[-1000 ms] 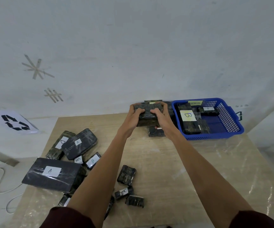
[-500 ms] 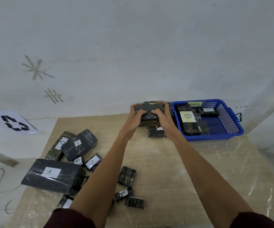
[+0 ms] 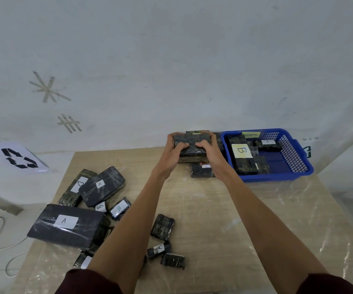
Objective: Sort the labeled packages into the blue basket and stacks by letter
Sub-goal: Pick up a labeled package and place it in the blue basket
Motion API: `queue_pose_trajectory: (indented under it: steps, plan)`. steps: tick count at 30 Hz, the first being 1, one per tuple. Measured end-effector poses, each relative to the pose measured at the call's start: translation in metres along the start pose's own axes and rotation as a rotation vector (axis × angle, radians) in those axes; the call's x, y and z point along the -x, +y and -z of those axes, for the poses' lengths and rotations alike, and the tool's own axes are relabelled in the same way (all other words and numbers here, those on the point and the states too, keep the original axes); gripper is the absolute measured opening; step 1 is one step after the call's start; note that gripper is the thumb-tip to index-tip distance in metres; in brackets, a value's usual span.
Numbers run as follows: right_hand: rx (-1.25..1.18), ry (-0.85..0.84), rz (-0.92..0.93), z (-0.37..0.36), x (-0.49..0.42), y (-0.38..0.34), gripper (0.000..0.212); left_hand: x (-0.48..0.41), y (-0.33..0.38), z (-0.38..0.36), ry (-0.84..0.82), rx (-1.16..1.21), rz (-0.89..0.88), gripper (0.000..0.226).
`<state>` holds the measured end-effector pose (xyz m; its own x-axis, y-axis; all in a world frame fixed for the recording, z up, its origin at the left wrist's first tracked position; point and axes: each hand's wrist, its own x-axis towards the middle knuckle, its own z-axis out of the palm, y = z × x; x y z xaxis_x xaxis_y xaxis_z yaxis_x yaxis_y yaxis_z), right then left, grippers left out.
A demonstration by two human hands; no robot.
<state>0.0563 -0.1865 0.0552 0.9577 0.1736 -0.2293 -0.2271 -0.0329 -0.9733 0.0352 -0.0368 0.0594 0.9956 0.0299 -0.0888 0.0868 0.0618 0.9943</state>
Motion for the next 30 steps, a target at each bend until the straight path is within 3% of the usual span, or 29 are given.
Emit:
queue_pose_trajectory:
  steps: [2,6,12,23,27,30]
  plan:
    - [-0.058,-0.039,-0.085,0.002,-0.001,-0.001,0.046,-0.001,0.000,0.002,-0.002,-0.057,-0.054,0.028]
    - [-0.157,-0.074,-0.258,0.004,-0.003,-0.008,0.060,0.003,0.005,0.001,-0.013,-0.157,-0.081,0.032]
    - [-0.174,-0.118,-0.371,0.009,0.000,-0.011,0.037,0.005,0.007,-0.001,-0.030,-0.247,-0.135,0.042]
    - [-0.113,-0.013,-0.130,0.006,0.001,-0.004,0.034,0.006,-0.001,0.002,-0.071,-0.110,-0.004,0.068]
    - [-0.117,-0.006,-0.027,0.005,0.003,-0.005,0.031,0.002,0.001,0.003,-0.064,-0.074,0.094,0.060]
    - [-0.093,-0.010,0.030,0.004,0.003,-0.009,0.038,0.003,0.003,0.003,-0.056,-0.001,0.138,0.039]
